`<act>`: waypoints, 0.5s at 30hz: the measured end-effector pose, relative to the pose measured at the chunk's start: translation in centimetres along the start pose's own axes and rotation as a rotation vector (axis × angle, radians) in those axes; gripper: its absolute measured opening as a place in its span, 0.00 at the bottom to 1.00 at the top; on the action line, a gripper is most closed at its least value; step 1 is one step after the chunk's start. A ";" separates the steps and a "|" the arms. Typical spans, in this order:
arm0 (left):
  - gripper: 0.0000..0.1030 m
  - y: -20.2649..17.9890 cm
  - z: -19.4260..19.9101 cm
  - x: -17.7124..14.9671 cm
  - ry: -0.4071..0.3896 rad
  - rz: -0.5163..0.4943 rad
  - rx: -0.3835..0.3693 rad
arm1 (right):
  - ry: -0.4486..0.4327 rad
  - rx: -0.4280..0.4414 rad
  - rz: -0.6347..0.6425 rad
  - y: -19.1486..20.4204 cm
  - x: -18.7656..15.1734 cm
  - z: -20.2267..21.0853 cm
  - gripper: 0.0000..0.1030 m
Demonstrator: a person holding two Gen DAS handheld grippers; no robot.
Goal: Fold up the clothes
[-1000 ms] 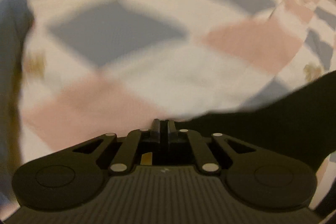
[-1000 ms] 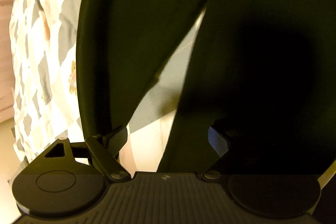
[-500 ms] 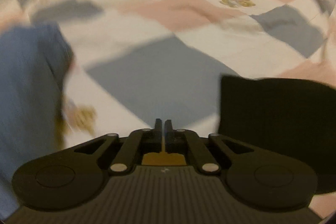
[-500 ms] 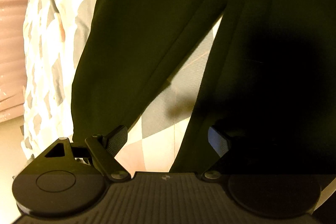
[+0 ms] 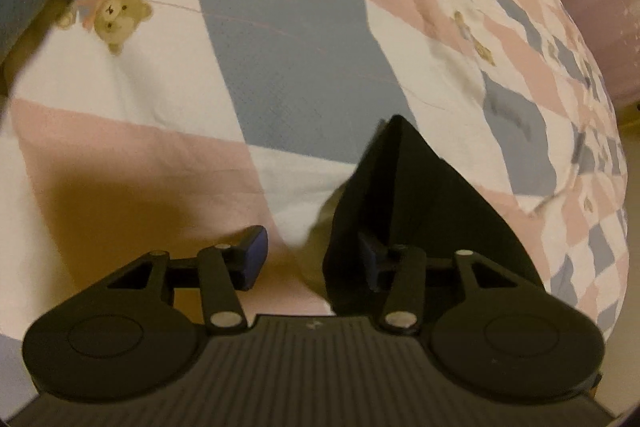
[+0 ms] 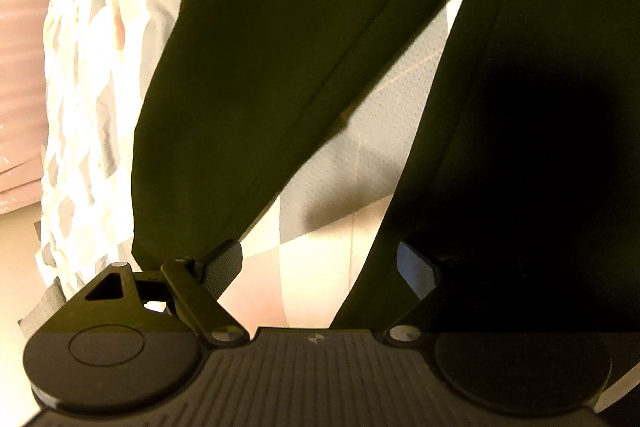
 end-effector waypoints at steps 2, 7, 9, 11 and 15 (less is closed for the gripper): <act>0.50 -0.1 0.4 -0.1 0.009 -0.013 0.009 | -0.012 0.006 -0.001 -0.2 0.3 0.3 0.84; 0.23 -0.4 -0.9 -0.8 0.049 -0.084 0.061 | -0.091 0.032 -0.028 -0.9 1.9 1.4 0.84; 0.00 -1.3 -0.7 -0.8 0.035 -0.111 0.055 | -0.131 0.055 -0.076 -1.2 3.0 1.7 0.82; 0.00 -2.6 1.1 -1.1 -0.022 -0.181 0.054 | -0.163 0.070 -0.132 -1.7 4.1 1.8 0.69; 0.00 -1.7 5.9 -2.5 -0.112 -0.242 0.092 | -0.156 0.066 -0.152 -2.6 4.4 1.9 0.44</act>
Point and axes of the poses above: each gripper's, at about its wrist camera, not at the fingertips, and z roughly against the way its jaws point, y to its left, x to its top, the point moved 10 cm from there along -z, roughly the way its jaws point, and after that the axes turned 10 degrees about -x, right-handed, at the moved point
